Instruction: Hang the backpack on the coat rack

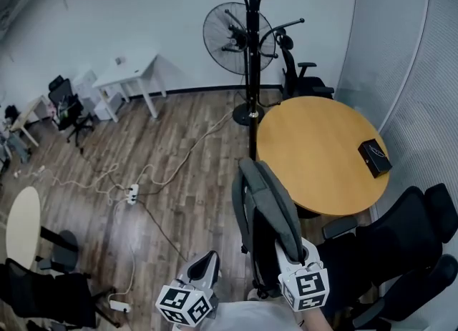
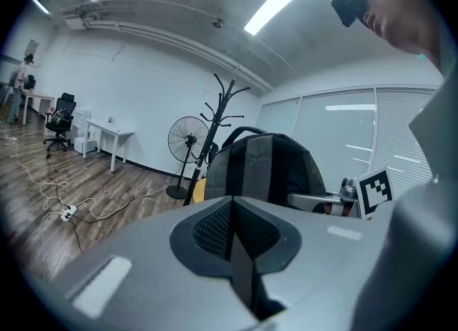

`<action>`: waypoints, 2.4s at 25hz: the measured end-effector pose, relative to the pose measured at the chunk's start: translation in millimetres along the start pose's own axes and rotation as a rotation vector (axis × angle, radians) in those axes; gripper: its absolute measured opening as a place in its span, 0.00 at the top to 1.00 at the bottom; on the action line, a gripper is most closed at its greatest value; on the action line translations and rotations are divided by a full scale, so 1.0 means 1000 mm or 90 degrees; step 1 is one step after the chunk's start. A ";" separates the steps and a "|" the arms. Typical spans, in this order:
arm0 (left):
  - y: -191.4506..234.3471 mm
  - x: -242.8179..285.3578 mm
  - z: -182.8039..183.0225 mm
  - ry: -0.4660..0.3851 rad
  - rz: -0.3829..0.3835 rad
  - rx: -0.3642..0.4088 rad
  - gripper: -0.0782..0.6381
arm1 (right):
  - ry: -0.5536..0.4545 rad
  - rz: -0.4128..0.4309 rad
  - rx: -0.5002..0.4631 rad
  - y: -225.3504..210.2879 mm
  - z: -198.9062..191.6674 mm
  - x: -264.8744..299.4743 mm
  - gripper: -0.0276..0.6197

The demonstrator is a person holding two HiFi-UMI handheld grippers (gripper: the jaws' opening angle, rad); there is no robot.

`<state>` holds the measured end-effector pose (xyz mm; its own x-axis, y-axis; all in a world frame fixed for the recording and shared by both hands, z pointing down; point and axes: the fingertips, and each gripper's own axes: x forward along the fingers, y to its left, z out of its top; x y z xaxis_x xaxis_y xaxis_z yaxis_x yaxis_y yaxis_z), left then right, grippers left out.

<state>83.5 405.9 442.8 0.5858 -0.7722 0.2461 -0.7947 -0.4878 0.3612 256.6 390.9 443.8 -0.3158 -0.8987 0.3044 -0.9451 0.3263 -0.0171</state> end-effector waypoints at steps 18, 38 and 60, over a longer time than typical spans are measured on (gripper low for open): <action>0.136 0.041 0.066 -0.048 0.018 -0.067 0.87 | 0.013 0.031 -0.005 0.046 0.055 0.147 0.82; 0.325 0.047 0.145 -0.063 0.000 -0.069 0.87 | -0.010 0.004 0.024 0.125 0.116 0.315 0.82; 0.373 0.218 0.233 -0.033 -0.031 -0.048 0.87 | -0.013 0.024 0.045 0.050 0.168 0.470 0.82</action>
<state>-122.3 -39.2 421.5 0.6123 -0.7699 0.1799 -0.7505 -0.4944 0.4386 46.7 -64.3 425.7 -0.3528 -0.8918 0.2831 -0.9356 0.3395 -0.0965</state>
